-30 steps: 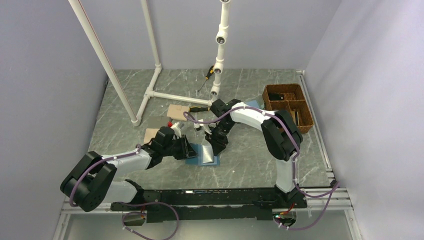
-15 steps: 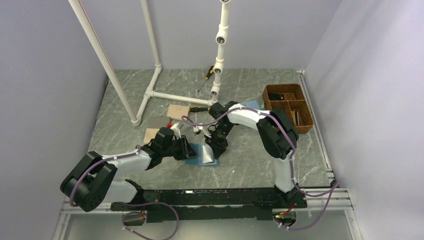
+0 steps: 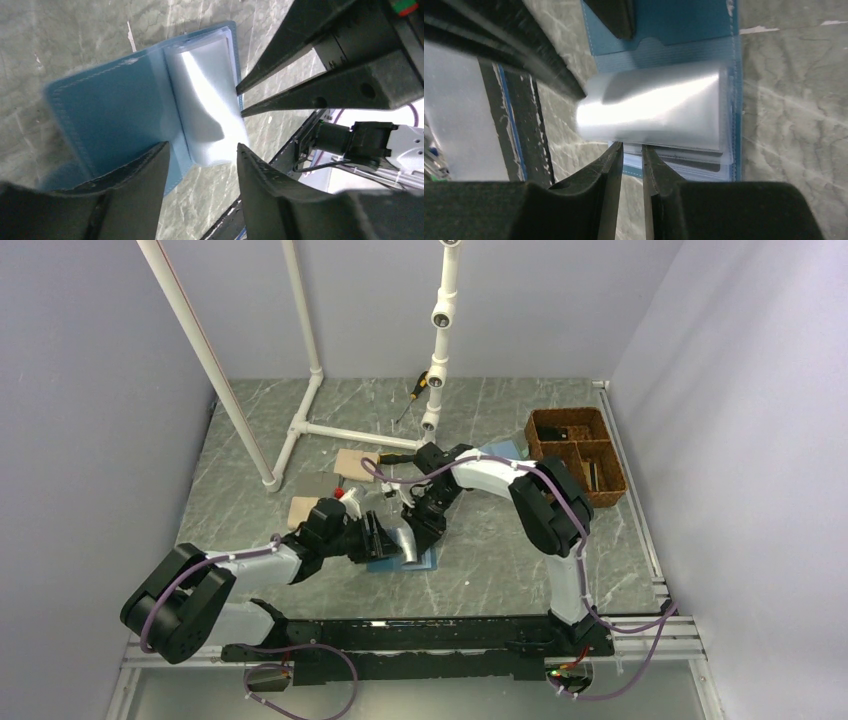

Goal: Take the credit cards out of the card holder
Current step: Open the card holder at the center of the board.

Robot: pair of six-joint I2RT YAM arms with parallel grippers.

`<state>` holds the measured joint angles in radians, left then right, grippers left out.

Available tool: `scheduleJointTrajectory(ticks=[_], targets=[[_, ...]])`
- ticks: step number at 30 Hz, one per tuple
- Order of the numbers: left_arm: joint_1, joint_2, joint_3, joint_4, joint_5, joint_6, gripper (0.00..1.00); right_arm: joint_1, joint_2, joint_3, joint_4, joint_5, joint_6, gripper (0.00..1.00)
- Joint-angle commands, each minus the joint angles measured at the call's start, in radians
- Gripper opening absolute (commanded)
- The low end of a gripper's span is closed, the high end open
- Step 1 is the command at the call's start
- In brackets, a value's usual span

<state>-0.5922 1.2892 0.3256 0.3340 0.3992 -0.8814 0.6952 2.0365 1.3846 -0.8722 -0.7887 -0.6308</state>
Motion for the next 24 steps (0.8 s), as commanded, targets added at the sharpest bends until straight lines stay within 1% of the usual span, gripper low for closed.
scheduleJointTrajectory(ticks=[1,3,5,11,14,15,17,22,23,24], targets=[[0.000,-0.028,-0.023,0.066,0.027,-0.014,0.65,-0.026,0.025,-0.005,0.157,-0.074,0.170,0.23],[0.000,-0.039,-0.028,0.062,0.022,-0.012,0.73,-0.037,0.032,-0.013,0.189,-0.108,0.222,0.23],[0.000,-0.043,-0.028,0.049,0.017,-0.008,0.78,-0.045,0.037,-0.017,0.212,-0.141,0.261,0.23],[0.000,-0.012,-0.024,0.071,0.021,-0.011,0.79,-0.046,0.038,-0.040,0.298,-0.242,0.384,0.22],[0.000,0.002,-0.017,0.047,0.001,-0.021,0.80,-0.046,0.045,-0.044,0.321,-0.251,0.417,0.21],[0.000,0.003,-0.009,0.021,-0.021,-0.025,0.79,-0.046,0.047,-0.043,0.321,-0.237,0.421,0.21],[0.000,-0.001,0.004,-0.039,-0.062,-0.028,0.73,-0.046,0.045,-0.041,0.319,-0.200,0.422,0.21],[0.000,-0.029,0.030,-0.193,-0.170,-0.031,0.44,-0.049,0.043,-0.037,0.315,-0.122,0.426,0.21],[0.000,-0.038,0.033,-0.216,-0.187,-0.028,0.41,-0.050,0.049,-0.035,0.312,-0.107,0.425,0.21],[0.000,-0.047,0.039,-0.242,-0.204,-0.025,0.40,-0.050,0.053,-0.034,0.308,-0.092,0.424,0.21]])
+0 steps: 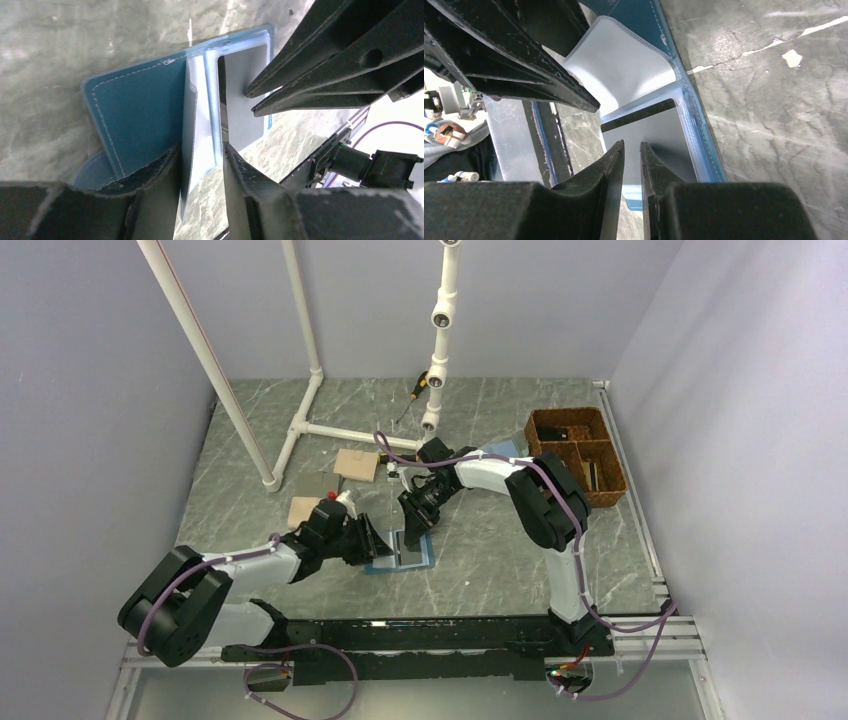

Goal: Take the credit cards out of the card holder
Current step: Open the card holder at the center of the board.

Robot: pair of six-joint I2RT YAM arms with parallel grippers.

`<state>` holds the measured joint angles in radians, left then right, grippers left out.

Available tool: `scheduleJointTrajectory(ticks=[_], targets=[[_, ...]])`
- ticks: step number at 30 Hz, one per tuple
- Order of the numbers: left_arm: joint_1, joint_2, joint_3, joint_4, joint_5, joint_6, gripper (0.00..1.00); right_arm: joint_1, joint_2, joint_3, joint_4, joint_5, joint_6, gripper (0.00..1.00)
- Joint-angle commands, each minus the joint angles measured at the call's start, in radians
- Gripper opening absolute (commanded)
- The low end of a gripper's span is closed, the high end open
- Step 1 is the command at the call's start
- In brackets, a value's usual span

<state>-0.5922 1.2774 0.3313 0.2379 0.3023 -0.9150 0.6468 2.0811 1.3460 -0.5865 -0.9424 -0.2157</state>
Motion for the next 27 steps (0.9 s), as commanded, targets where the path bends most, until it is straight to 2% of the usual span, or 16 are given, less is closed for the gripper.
scheduleJointTrajectory(ticks=[1,9,12,14,16,20,24,27], targets=[[0.000,-0.046,0.037,-0.172,-0.127,0.013,0.38,-0.001,0.013,0.006,0.019,0.075,0.007,0.21],[0.000,-0.202,0.122,-0.518,-0.297,0.082,0.40,0.000,0.014,0.021,-0.016,0.081,-0.031,0.22],[0.000,-0.314,0.174,-0.639,-0.329,0.116,0.43,0.005,0.011,0.025,-0.031,0.056,-0.045,0.22],[0.000,-0.388,0.193,-0.657,-0.297,0.137,0.44,0.012,0.011,0.029,-0.037,0.051,-0.052,0.22],[0.000,-0.458,0.188,-0.588,-0.211,0.144,0.46,0.018,0.014,0.034,-0.044,0.047,-0.059,0.22],[0.000,-0.519,0.095,-0.310,-0.031,0.067,0.44,0.024,0.017,0.039,-0.050,0.046,-0.063,0.22],[0.000,-0.390,0.051,-0.088,0.061,0.008,0.35,0.023,0.013,0.038,-0.049,0.048,-0.062,0.22],[0.000,-0.256,0.050,-0.004,0.091,-0.013,0.32,0.024,0.011,0.039,-0.052,0.052,-0.066,0.22]])
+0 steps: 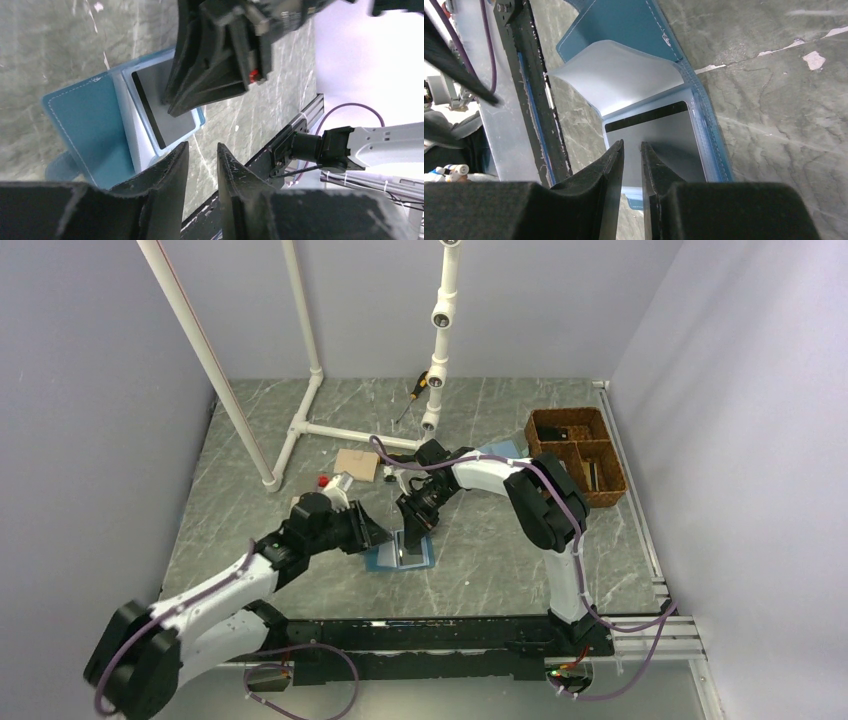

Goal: Take the credit cards out of the card holder
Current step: Open the card holder at the center of the board.

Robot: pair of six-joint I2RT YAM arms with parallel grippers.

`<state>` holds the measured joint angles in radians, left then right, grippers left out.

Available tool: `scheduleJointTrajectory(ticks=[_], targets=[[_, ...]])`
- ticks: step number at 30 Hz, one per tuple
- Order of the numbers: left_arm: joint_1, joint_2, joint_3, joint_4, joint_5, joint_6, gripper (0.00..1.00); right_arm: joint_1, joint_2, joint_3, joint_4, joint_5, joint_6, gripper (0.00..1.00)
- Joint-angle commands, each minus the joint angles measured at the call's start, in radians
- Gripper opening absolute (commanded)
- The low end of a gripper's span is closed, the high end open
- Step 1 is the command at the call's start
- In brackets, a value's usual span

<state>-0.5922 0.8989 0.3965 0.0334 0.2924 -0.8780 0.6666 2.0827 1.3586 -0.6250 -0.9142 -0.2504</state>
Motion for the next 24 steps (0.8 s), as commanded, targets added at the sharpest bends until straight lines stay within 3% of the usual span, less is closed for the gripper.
scheduleJointTrajectory(ticks=[1,14,24], targets=[[0.000,0.161,-0.014,0.215,0.097,-0.057,0.32,0.004,0.010,0.028,-0.015,0.026,-0.032,0.22],[0.000,0.477,0.012,0.288,0.064,-0.051,0.34,0.004,0.008,0.040,-0.045,0.037,-0.063,0.23],[0.000,0.545,0.019,0.333,0.099,-0.035,0.35,0.001,-0.007,0.056,-0.076,0.028,-0.091,0.24]])
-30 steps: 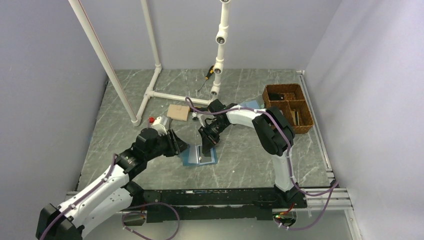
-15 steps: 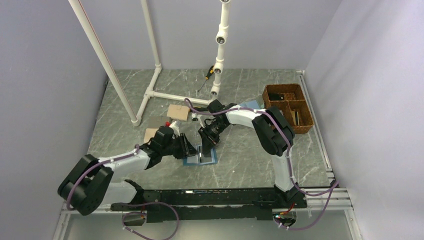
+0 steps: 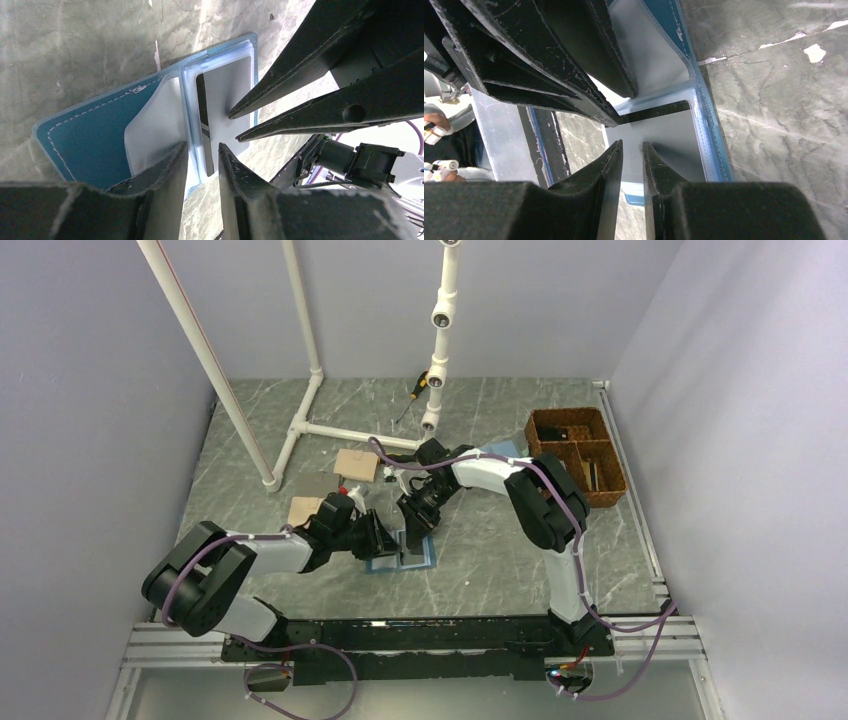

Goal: Take the credit cards out of the card holder
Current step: Open the card holder at the center of the board.

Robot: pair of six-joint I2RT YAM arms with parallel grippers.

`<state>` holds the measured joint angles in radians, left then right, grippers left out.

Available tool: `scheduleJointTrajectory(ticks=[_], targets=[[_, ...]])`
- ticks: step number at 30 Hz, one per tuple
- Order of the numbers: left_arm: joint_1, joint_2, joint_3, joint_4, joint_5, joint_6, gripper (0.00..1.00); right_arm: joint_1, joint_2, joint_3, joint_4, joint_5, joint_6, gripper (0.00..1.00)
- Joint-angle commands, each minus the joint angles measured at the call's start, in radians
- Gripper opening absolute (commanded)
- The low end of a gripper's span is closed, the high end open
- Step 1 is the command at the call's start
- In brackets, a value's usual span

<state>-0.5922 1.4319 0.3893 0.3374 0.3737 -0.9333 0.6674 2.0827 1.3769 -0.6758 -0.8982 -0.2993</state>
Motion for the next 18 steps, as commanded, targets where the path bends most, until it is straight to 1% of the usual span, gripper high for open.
scheduleJointTrajectory(ticks=[1,8,18], targets=[[0.001,0.009,0.024,0.027,0.014,0.023,0.35,-0.001,-0.008,0.040,-0.029,0.012,-0.044,0.25],[0.001,-0.021,0.014,0.007,-0.012,0.031,0.35,-0.023,-0.046,0.047,-0.052,0.032,-0.066,0.25],[0.000,-0.028,0.007,0.056,0.020,0.036,0.35,-0.051,-0.059,0.045,-0.094,0.032,-0.104,0.25]])
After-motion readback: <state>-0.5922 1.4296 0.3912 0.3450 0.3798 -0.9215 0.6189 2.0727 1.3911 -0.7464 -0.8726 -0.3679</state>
